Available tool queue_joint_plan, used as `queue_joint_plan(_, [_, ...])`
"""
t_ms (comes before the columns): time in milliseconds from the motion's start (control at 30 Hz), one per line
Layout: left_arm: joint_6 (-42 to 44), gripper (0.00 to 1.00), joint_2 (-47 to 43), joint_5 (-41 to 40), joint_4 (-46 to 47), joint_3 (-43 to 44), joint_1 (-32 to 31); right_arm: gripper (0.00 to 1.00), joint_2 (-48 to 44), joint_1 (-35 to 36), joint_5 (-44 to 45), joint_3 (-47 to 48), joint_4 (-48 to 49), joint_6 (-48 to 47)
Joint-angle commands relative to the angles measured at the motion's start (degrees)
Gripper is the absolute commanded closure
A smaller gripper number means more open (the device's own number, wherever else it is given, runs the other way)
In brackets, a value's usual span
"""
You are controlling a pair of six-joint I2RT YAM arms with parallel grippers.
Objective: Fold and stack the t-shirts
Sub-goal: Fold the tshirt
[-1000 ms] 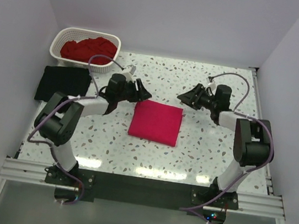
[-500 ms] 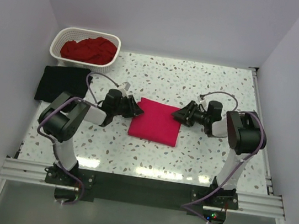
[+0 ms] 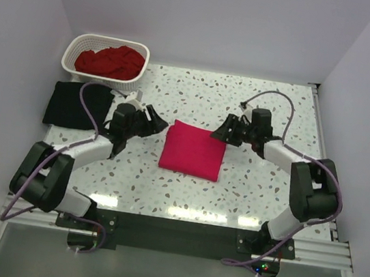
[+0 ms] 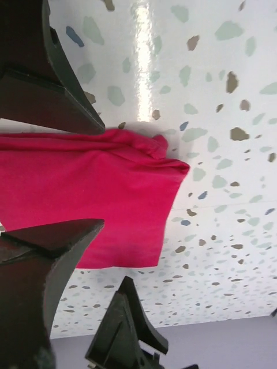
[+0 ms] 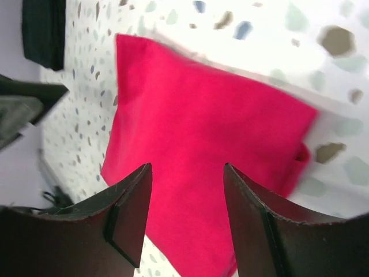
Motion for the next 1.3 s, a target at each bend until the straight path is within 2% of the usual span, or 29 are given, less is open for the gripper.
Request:
queue_joint_plan(0, [4.8,0.32,-7.7,-8.2,-14.9,6.4,0.1,0.43,-5.6,9.0,13.4,6.6,-21.0,-13.1])
queue_joint_plan(33, [6.6,0.22,-8.9,-10.2,-22.7,7.8,0.2,0.42,-6.2,10.7,15.2,8.7,-22.9,-14.1])
queue_joint_plan(67, [7.5,0.19,-10.9,-14.5,-27.5,9.3,0.3,0.42,-6.9,12.7,19.6,9.9,-24.9,-15.5])
queue_joint_plan(100, [8.4,0.11,-11.6,-16.4,-34.9,12.4,0.4,0.41,-7.0,16.7,21.8,11.0,-28.1,-16.0])
queue_joint_plan(200, [12.7,0.01,-13.4,-19.3,-44.0,16.5,0.9,0.4,-6.2,25.0,28.1,15.2,-32.2,-17.6])
queue_joint_plan(333, [19.5,0.0,-14.2,-17.1,-49.2,17.1,4.3,0.41,-2.0,34.9,34.9,22.2,-35.8,-19.6])
queue_joint_plan(500, [21.2,0.0,-15.0,-12.2,-49.9,11.0,12.3,0.43,7.9,46.6,43.4,31.9,-41.5,-24.5])
queue_joint_plan(600, [20.8,0.0,-16.1,-10.6,-48.3,7.6,14.8,0.46,11.6,50.6,47.2,36.7,-42.4,-26.0])
queue_joint_plan(800, [20.6,0.0,-17.2,-9.6,-47.9,7.7,16.0,0.52,19.0,53.4,50.6,41.9,-43.5,-26.5])
queue_joint_plan(833, [20.5,0.0,-17.5,-9.3,-47.6,7.4,16.0,0.56,18.9,53.5,50.8,41.8,-43.9,-26.1])
queue_joint_plan(933, [19.5,0.0,-18.9,-5.6,-45.5,5.8,15.9,0.57,14.2,52.9,50.6,36.6,-40.7,-22.9])
queue_joint_plan(967, [19.0,0.01,-19.2,-1.2,-44.4,5.1,15.9,0.55,10.0,51.6,49.5,34.9,-39.8,-22.0])
queue_joint_plan(1067, [15.6,0.02,-20.3,5.4,-39.6,2.4,13.2,0.51,2.7,46.6,41.4,25.6,-34.5,-17.7])
queue_joint_plan(1100, [14.8,0.02,-20.5,5.7,-37.5,1.9,9.1,0.48,-2.6,45.0,36.5,22.9,-31.1,-16.6])
queue_joint_plan(1133, [12.8,0.02,-20.1,5.5,-36.4,2.0,6.5,0.48,-5.2,43.2,35.2,17.2,-29.2,-14.1])
queue_joint_plan(1200, [10.1,0.02,-19.3,5.9,-31.5,2.0,-0.1,0.45,-12.2,37.6,29.8,12.0,-24.2,-11.8])
queue_joint_plan(1267, [6.2,0.03,-17.7,7.0,-26.9,1.7,-3.3,0.44,-16.0,31.7,22.5,5.3,-20.8,-8.6])
